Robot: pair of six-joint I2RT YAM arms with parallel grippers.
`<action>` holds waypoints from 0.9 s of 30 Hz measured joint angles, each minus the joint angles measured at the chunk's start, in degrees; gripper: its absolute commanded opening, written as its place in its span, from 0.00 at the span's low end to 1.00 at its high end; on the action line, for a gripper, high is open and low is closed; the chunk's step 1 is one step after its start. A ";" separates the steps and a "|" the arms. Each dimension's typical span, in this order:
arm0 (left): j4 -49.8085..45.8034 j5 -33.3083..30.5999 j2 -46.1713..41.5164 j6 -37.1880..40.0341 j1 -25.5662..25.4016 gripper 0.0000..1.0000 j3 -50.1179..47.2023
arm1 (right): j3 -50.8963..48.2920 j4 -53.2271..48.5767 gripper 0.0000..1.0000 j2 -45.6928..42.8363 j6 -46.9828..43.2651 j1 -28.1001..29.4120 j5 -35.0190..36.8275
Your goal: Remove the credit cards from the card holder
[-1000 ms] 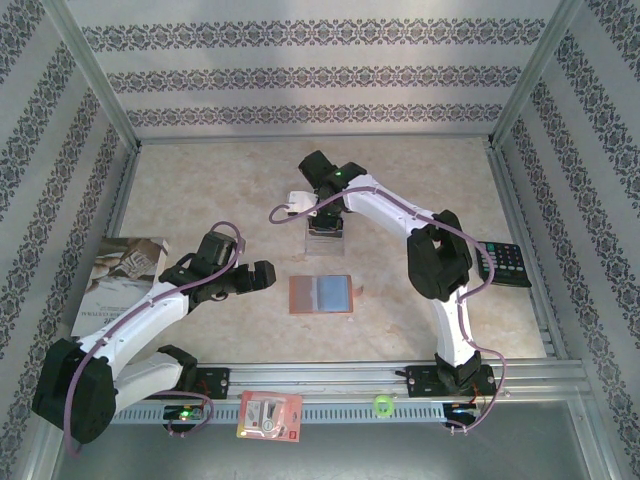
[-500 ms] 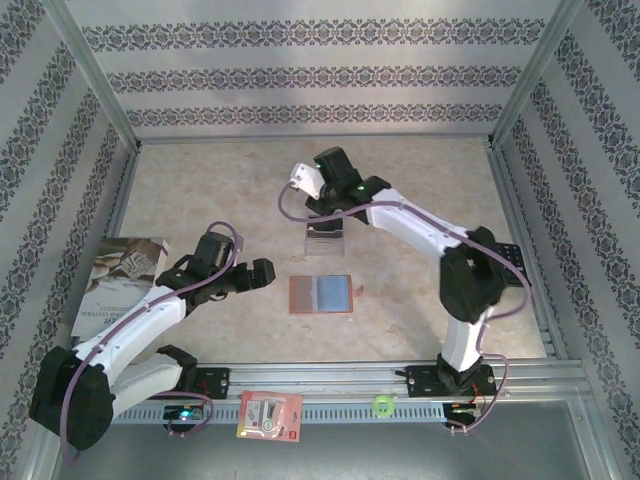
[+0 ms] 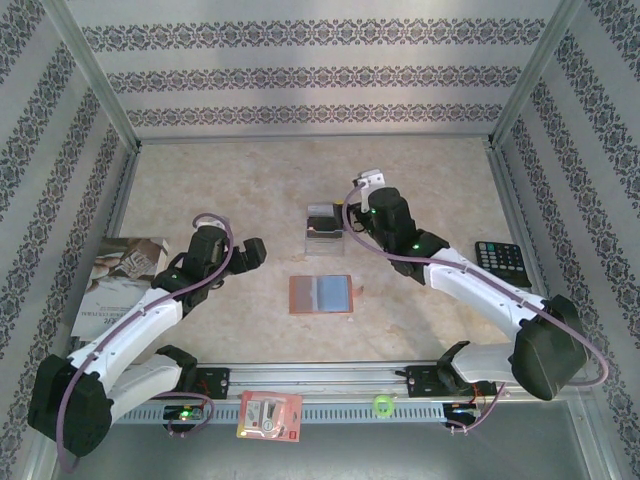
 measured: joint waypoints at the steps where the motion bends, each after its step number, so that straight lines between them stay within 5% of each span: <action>1: 1.01 -1.16 0.11 0.59 0.09 1.00 0.00 | -0.96 -0.04 0.98 -0.61 1.22 0.00 1.22; 10: 24.24 -20.02 18.95 26.67 12.24 0.99 2.56 | -10.21 -6.01 0.98 -12.48 8.17 -1.62 15.43; 20: 49.83 -14.16 31.58 35.10 16.02 0.99 -9.92 | -11.06 -10.67 0.98 -18.58 10.51 -7.76 21.84; 27: 62.88 -8.11 33.90 35.47 18.78 0.99 -13.73 | -18.32 -1.68 0.98 -18.62 2.60 -20.70 21.66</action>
